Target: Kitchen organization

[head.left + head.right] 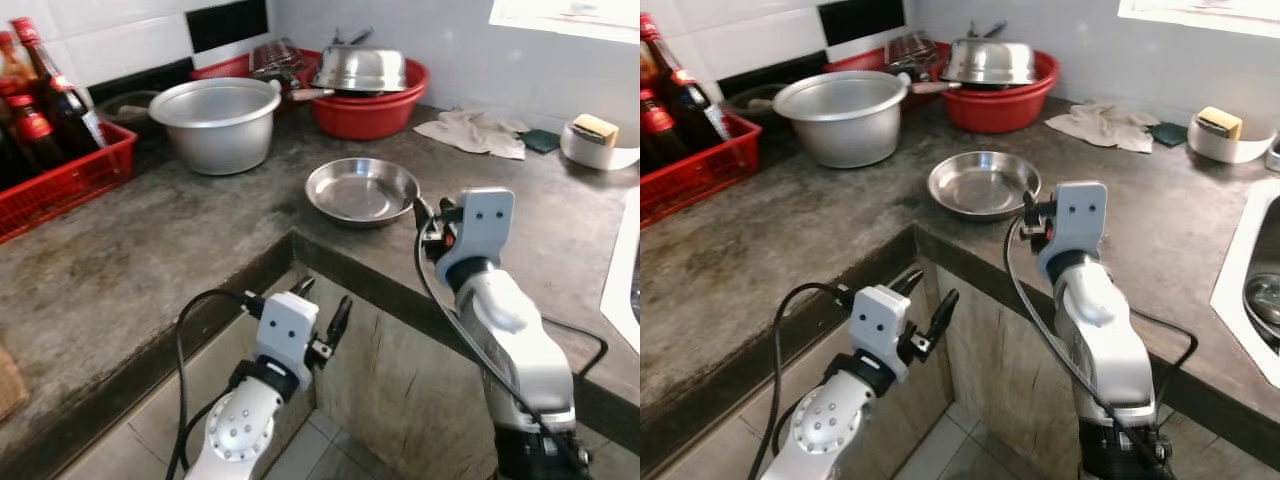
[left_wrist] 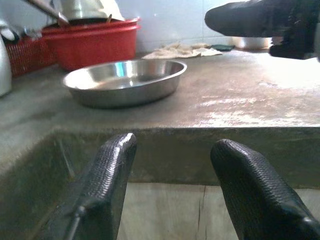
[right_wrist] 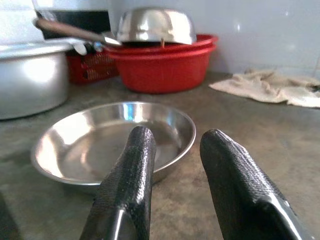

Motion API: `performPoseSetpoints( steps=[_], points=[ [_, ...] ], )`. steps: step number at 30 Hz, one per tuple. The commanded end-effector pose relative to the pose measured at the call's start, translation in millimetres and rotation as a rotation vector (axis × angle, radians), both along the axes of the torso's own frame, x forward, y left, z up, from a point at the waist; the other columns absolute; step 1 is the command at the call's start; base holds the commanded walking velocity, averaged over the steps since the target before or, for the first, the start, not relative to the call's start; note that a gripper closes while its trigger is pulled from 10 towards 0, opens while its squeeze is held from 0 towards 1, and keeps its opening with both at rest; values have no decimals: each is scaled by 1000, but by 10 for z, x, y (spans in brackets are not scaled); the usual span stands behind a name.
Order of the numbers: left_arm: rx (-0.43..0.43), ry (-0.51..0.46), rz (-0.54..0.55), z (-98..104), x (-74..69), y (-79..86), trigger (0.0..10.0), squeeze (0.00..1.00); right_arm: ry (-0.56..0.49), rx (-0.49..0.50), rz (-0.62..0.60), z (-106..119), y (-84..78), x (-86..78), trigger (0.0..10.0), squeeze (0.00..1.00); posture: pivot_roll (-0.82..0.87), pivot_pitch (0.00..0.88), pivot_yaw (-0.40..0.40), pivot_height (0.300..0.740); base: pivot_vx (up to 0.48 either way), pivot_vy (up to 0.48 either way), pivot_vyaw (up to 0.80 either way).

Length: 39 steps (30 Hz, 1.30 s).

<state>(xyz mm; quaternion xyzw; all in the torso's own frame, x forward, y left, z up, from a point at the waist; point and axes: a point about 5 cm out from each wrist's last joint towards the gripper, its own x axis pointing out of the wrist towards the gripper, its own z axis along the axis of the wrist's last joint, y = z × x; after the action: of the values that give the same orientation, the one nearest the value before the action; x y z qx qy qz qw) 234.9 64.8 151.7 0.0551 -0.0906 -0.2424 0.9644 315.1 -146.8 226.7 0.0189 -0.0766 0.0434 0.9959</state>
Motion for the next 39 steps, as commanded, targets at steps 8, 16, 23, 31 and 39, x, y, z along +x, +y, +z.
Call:
performPoseSetpoints(
  steps=[8,16,23,31,39],
  points=[
    [17,36,22,-73,-21,55,10000,0,62,7,39,-43,59,169,10000,0,92,100,-8,740,0,0,0],
    [63,91,75,-226,-152,118,10000,0,157,18,84,172,153,684,10000,0,110,124,-40,740,0,0,0],
    [13,74,30,-160,-228,41,10000,0,75,72,98,407,176,810,10000,0,121,127,-61,740,0,0,0],
    [-7,24,64,-45,-166,67,10000,0,-130,1,97,447,149,572,10000,0,112,118,-48,740,0,0,0],
    [7,1,78,-20,-123,98,10000,0,-210,-43,91,337,121,242,10000,0,97,119,-41,740,30,0,0]
  ],
)
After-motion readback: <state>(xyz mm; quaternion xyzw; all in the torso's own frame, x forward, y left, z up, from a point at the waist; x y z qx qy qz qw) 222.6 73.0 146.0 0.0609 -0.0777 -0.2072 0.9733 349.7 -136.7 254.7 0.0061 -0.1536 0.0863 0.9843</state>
